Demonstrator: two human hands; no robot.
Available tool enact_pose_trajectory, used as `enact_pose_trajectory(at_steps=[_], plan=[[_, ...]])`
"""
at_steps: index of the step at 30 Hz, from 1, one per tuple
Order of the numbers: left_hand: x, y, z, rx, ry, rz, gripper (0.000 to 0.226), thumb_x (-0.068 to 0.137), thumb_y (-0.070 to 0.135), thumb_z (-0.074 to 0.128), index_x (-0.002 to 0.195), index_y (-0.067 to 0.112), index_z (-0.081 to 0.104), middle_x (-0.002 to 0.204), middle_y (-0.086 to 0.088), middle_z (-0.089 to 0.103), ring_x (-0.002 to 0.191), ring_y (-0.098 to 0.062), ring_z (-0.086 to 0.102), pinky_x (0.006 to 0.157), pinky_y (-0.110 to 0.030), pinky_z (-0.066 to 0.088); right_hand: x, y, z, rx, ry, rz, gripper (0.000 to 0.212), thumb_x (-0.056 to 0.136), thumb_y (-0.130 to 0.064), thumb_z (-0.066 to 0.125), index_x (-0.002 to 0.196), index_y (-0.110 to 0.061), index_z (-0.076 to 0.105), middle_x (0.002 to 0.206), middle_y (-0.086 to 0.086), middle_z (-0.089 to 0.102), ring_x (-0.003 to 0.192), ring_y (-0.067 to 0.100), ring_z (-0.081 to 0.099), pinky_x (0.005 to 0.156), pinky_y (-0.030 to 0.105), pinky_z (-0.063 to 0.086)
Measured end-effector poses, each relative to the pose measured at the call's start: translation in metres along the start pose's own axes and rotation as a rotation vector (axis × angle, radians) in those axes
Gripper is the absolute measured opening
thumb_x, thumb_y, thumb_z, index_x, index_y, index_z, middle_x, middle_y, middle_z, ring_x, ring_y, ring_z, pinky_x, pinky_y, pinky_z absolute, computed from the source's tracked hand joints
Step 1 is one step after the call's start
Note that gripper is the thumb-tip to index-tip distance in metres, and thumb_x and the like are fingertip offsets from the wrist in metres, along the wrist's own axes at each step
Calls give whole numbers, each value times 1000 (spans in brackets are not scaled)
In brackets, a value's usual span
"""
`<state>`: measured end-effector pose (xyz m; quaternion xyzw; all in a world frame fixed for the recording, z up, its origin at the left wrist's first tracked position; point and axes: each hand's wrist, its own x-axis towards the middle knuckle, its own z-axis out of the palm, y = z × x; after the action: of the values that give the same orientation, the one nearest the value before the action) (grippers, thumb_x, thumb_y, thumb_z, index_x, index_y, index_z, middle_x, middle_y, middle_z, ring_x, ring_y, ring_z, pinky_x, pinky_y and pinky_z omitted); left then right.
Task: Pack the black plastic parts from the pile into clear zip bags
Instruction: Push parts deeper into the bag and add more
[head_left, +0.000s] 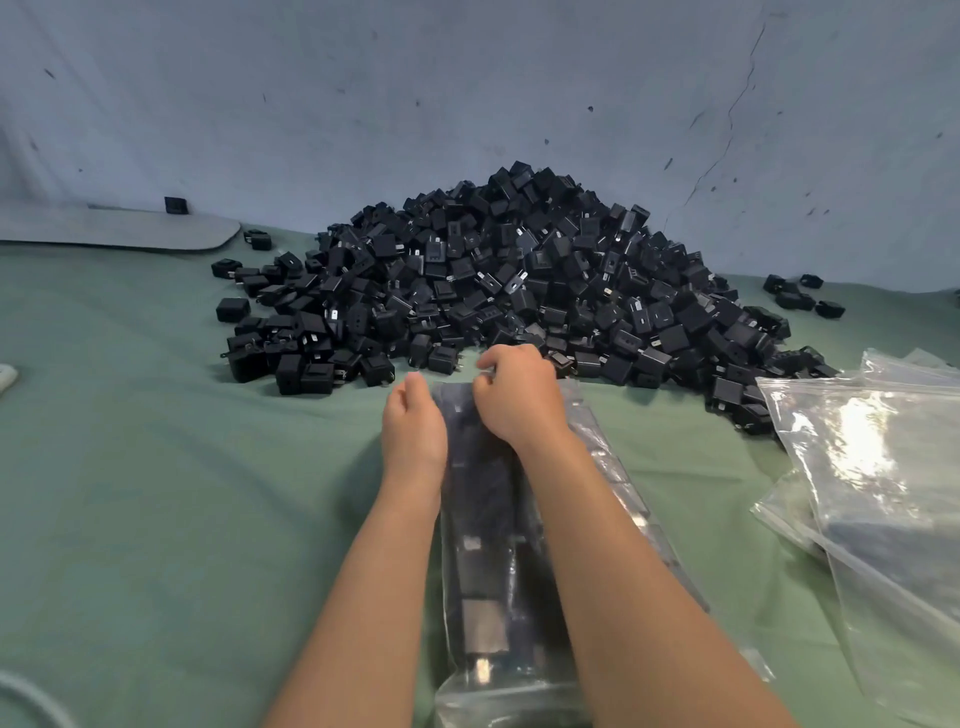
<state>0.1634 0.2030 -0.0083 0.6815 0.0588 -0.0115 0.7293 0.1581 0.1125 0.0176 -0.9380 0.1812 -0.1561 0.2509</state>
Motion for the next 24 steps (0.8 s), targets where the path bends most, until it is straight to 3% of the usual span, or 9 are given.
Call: enact_pose_trajectory(at_steps=[3, 5, 8, 11, 13, 17, 20, 22, 24], plan=[[2, 1, -6, -120, 92, -77, 40, 100, 26, 35, 133, 9, 49, 134, -5, 49, 112, -17, 45, 89, -25, 29, 18, -23, 9, -105, -131, -43, 28, 90, -13, 45, 106, -15, 67, 115, 12, 59, 104, 35, 54, 88, 37, 48], [2, 2, -7, -158, 114, -118, 39, 99, 26, 37, 133, 11, 48, 134, -7, 50, 113, -17, 46, 89, -25, 30, 32, -35, 14, -180, -210, -25, 21, 85, -8, 43, 90, -11, 63, 95, 12, 58, 89, 34, 52, 80, 35, 45], [1, 1, -7, -165, 117, -139, 37, 99, 26, 37, 131, 14, 50, 132, -6, 51, 106, -14, 44, 89, -26, 30, 51, -45, 24, -238, -278, 19, 8, 84, -7, 44, 82, -9, 51, 104, 15, 59, 101, 34, 53, 97, 42, 42], [2, 0, -6, -189, 114, -153, 34, 98, 26, 39, 128, 13, 51, 128, -8, 54, 109, -18, 47, 89, -27, 32, 68, -50, 35, -315, -393, 93, 27, 87, -8, 43, 111, -12, 56, 133, 15, 50, 130, 37, 38, 114, 54, 18], [2, 1, -5, -201, 112, -146, 34, 98, 25, 40, 128, 13, 51, 126, -5, 53, 108, -16, 47, 90, -27, 33, 76, -50, 42, -357, -433, 130, 43, 89, -10, 44, 132, -11, 47, 146, 14, 34, 138, 36, 23, 115, 56, 10], [4, 0, -3, -199, 118, -101, 31, 98, 20, 40, 126, 12, 52, 114, 3, 50, 103, -12, 45, 88, -25, 33, 78, -49, 46, -302, -371, 185, 47, 91, -16, 48, 137, -15, 40, 146, 10, 24, 134, 35, 21, 111, 49, 21], [0, -2, -3, -180, 119, -68, 29, 97, 18, 41, 123, 11, 53, 114, 3, 50, 105, -11, 45, 89, -24, 33, 76, -48, 47, -309, -389, 145, 43, 92, -14, 45, 135, -13, 42, 145, 13, 24, 126, 36, 33, 107, 47, 28], [-1, -2, -3, -181, 121, -56, 26, 97, 17, 41, 119, 13, 54, 115, 3, 51, 105, -11, 46, 89, -24, 33, 77, -48, 48, -289, -393, 79, 35, 89, -7, 42, 123, -9, 51, 137, 16, 30, 105, 32, 46, 89, 40, 40], [0, -2, -4, -181, 130, -38, 24, 97, 17, 42, 117, 14, 54, 116, 3, 52, 105, -11, 46, 90, -23, 34, 76, -47, 50, -265, -387, 25, 32, 89, -5, 38, 115, -7, 56, 131, 18, 38, 99, 28, 44, 77, 35, 40]])
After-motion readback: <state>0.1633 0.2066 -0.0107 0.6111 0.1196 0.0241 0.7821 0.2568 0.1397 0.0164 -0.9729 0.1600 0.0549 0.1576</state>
